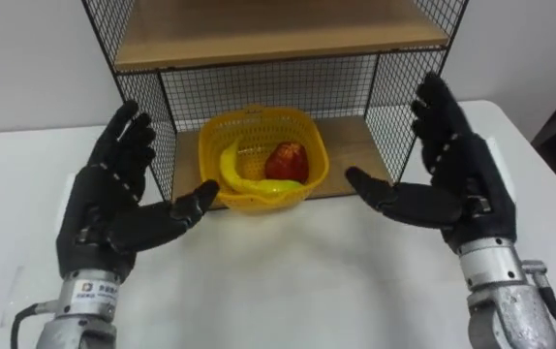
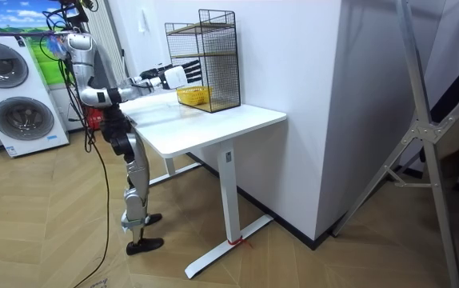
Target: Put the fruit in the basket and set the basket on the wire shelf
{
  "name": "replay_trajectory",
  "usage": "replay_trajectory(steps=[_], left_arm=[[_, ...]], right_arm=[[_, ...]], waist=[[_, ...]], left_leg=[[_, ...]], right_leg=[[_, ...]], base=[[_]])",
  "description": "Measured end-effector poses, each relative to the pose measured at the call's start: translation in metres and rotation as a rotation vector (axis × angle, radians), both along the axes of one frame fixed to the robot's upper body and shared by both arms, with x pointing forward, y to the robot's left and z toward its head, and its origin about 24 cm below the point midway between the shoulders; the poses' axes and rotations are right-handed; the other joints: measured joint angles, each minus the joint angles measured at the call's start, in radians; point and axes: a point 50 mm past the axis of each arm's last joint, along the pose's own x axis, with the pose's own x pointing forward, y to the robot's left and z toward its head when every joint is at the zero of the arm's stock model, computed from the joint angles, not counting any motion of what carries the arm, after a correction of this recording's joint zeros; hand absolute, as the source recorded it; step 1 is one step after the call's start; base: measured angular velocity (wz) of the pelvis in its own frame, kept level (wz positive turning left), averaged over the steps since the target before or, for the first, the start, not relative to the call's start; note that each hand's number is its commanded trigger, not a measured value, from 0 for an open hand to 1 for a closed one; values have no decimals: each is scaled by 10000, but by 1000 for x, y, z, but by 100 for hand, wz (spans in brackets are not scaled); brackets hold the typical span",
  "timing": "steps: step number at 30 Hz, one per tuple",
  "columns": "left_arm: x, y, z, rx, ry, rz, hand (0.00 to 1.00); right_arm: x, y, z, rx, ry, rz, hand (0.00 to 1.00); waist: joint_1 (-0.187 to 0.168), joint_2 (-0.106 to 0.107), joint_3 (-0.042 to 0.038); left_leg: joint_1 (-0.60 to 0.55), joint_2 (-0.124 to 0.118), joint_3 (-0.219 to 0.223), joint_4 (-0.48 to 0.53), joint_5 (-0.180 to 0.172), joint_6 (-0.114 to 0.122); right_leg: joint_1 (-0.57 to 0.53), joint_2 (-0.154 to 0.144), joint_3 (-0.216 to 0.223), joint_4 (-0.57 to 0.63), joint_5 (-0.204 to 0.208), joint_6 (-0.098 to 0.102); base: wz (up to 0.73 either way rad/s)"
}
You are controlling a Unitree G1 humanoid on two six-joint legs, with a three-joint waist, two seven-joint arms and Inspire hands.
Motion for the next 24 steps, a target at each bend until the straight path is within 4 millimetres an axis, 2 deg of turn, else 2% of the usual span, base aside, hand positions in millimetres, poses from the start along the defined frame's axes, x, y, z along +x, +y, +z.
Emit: replay_trajectory(steps=[4,7,9,13,15,18,20,22,24], left_arm=[[-5,15,6,171,-315,1318,0],[-11,38,17,501,-780,3100,0],[-19,58,36,663,-1615,4718,0],[-35,74,70,776,-3416,6726,0],[-44,81,86,1188,-4343,7950,0],[-55,92,102,2318,-5180,9572,0],[-64,96,112,2916,-5718,10424,0],[-71,100,121,3302,-6291,11113,0],[-84,114,132,4038,-6803,12230,0]], right_arm=[[-7,-11,0,-393,-72,-1099,0],[-12,-23,4,-598,-421,-2223,0],[-16,-36,17,-871,-1064,-3433,0],[-25,-49,39,-1133,-2549,-5161,0],[-33,-57,56,-1667,-3558,-6188,0],[-42,-71,72,-1998,-4646,-7626,0],[-49,-83,80,-2259,-5067,-8484,0],[-55,-95,89,-2567,-5498,-9206,0],[-67,-110,96,-2737,-5903,-10324,0]], waist=[[-5,-6,3],[14,13,-11],[51,33,-23],[239,115,-51],[288,197,-69],[490,203,-67],[477,170,-52],[510,162,-71],[473,160,-67]], left_leg=[[-24,4,-3,7,8,-12],[-95,3,-6,49,7,-13],[-198,-3,15,62,9,-12],[-193,-12,56,25,7,-8],[-199,-18,23,15,7,-7],[-203,-5,-15,14,6,-15],[-258,-6,-125,30,10,-21],[-337,-28,-168,54,14,-21],[-360,-92,-162,87,14,-20]], right_leg=[[-18,3,-25,6,6,-9],[-59,6,-47,4,9,-15],[-150,10,-47,7,29,-12],[-194,14,-5,14,32,-7],[-193,3,-101,6,35,-1],[-209,28,-123,9,34,-1],[-291,25,-144,8,32,0],[-333,7,-149,-8,21,11],[-311,13,-149,-83,4,0]], base=[[0],[1],[0],[-4],[6],[1],[6],[5],[2]])
